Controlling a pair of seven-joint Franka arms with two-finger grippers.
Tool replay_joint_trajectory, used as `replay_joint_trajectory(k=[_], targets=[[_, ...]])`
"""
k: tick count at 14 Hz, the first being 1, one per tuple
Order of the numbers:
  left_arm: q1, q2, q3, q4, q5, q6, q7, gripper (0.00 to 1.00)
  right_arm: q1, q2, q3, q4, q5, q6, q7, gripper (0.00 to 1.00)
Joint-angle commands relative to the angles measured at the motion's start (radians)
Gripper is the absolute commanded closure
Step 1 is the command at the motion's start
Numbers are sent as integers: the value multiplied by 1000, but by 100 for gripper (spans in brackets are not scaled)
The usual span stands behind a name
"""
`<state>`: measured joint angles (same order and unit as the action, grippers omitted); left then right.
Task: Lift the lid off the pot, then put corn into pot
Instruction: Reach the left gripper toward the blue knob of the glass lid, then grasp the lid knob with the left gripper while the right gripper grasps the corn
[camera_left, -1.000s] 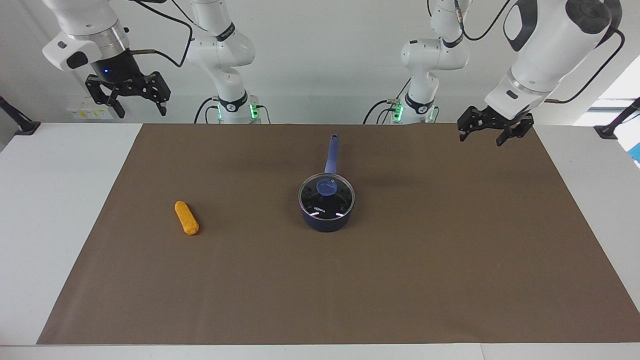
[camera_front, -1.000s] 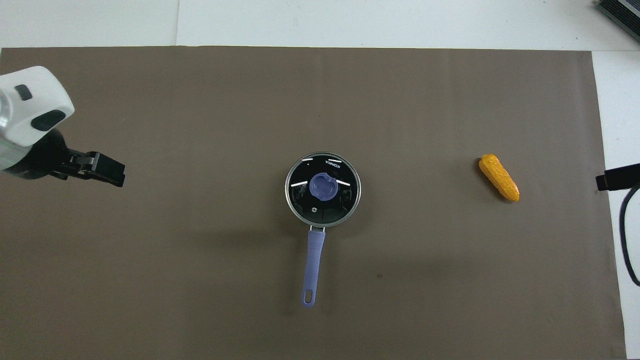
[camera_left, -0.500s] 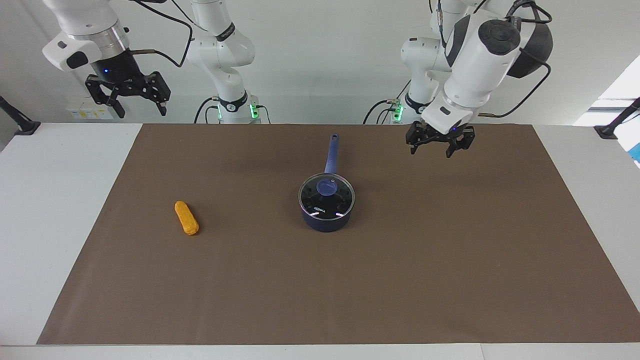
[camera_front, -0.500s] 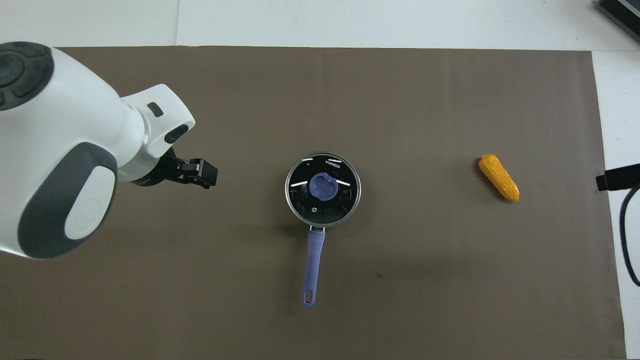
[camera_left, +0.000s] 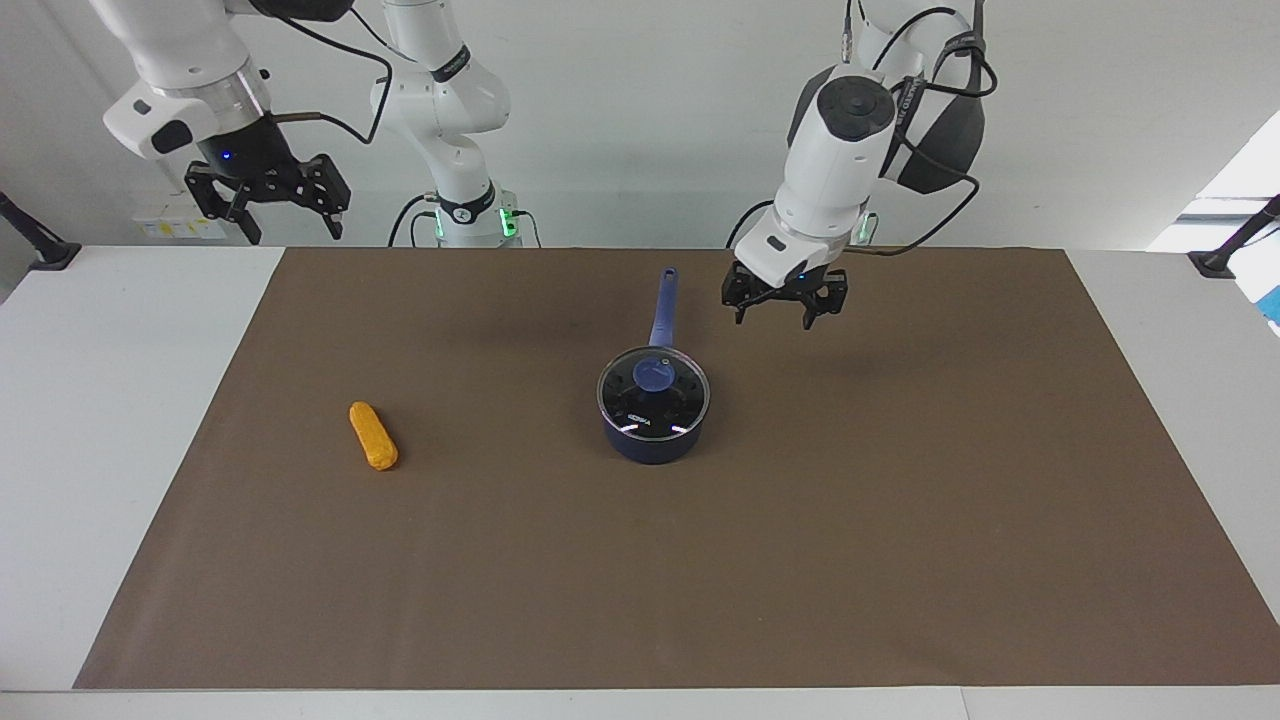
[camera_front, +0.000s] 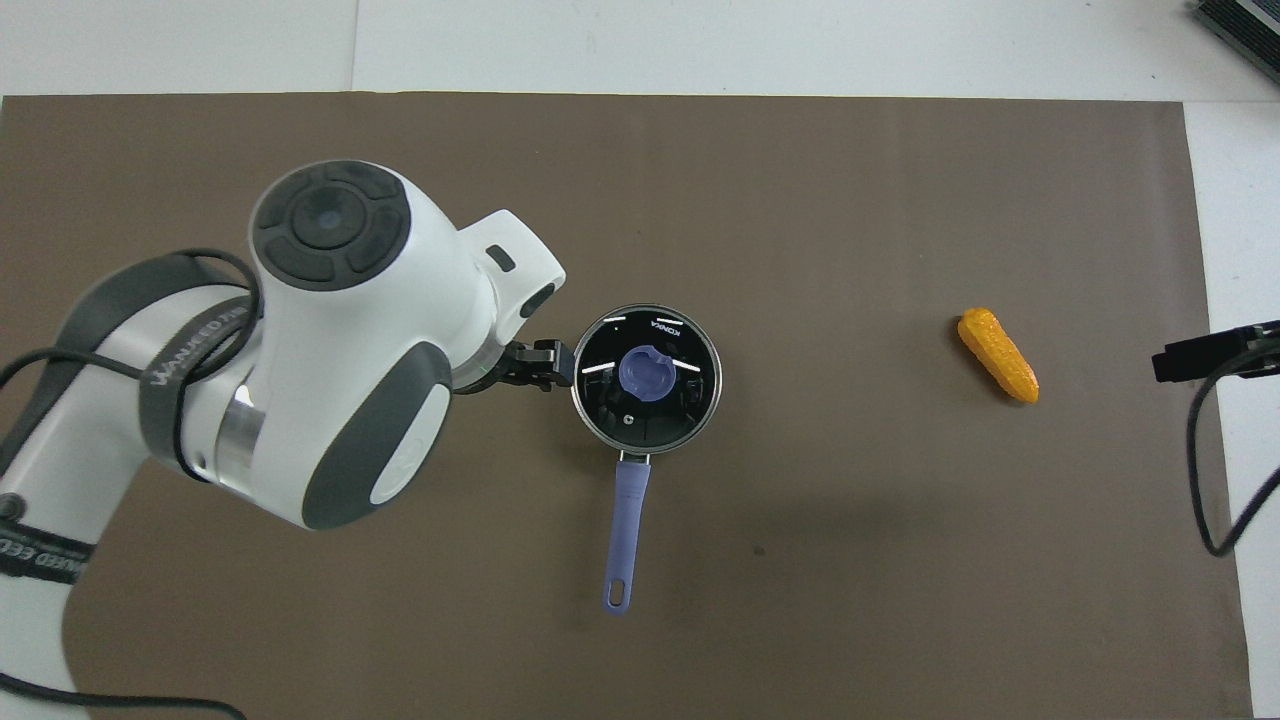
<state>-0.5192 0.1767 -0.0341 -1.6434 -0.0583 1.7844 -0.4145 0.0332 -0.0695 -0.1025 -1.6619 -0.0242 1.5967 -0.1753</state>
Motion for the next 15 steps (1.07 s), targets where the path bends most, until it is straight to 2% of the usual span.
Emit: replay_joint_trajectory(k=[1,5,7,10,12,13,15], targets=[[-74,56,17,2,-6,87,-101,0,-13,16,1,-174,6,188,-91,0],[-136,141,17,39,-3,134,-199,0,-19,209,1,-190,12,440,-260,0],[-145,168,17,62,-8,151,-220,0,-30,284,1,-190,87,524,-399,0],[-170,230,17,134,-6,155,-269,0,-61,359,1,-214,116,603,-573,0],[-191,280,17,187,-2,155,-308,0,-68,378,1,-263,125,640,-650,0],[-200,314,19,221,1,152,-316,0,-59,381,1,-280,133,663,-668,0],[-188,325,17,231,3,153,-316,0,-49,393,1,-301,133,672,-671,0]])
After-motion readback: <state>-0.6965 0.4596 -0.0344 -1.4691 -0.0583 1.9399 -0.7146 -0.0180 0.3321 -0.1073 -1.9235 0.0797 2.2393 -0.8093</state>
